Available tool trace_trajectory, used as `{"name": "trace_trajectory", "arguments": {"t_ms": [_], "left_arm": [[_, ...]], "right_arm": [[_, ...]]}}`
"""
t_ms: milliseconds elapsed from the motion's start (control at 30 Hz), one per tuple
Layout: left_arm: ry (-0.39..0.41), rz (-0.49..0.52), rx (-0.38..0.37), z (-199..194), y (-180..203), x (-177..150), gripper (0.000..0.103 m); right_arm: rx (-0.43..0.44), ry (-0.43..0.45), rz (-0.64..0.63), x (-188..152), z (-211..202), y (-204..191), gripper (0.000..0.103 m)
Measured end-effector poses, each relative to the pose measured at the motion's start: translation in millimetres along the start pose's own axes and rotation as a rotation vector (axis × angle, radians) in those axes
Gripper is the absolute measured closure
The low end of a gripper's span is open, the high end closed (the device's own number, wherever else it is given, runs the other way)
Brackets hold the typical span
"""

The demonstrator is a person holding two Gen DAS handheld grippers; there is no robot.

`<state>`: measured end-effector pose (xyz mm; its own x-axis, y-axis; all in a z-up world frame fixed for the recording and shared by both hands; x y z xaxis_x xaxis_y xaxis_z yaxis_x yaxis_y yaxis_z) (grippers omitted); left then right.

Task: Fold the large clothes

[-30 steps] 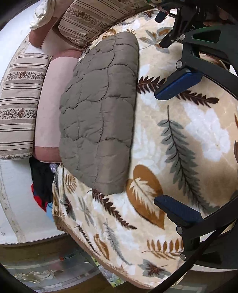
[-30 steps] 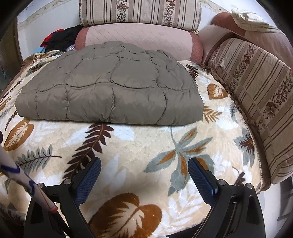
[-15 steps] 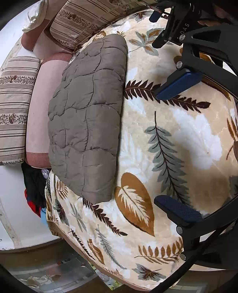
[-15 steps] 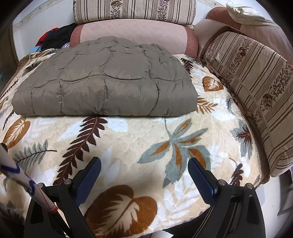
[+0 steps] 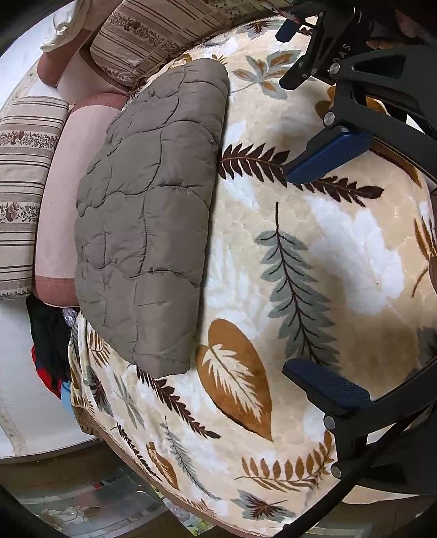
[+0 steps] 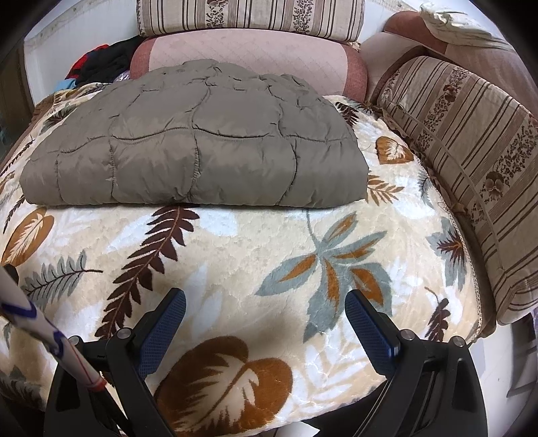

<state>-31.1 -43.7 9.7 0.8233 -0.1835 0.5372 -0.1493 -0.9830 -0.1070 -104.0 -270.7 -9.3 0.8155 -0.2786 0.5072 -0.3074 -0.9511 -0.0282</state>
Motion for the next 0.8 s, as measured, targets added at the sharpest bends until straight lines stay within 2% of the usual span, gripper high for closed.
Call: {"name": "trace_trajectory", "arguments": {"t_ms": [800], "left_arm": [[-0.004,0.007,0.000,7.7,0.5,-0.4,0.000]], "right_arm": [[-0.019,-0.023,-0.055,-3.2,8.2,-14.6,0.005]]}}
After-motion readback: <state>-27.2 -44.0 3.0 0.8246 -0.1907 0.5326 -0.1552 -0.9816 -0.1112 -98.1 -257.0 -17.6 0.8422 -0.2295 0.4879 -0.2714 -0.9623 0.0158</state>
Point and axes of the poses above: each gripper's, at about its wrist camera, not at the fingertips, and z roughly the way its jaws point, y to its right, x to its top, the point moved 7 cm from there along z, roughly the way its jaws point, and after that the axes turned 9 degrees about x, right-handed, at the moved point
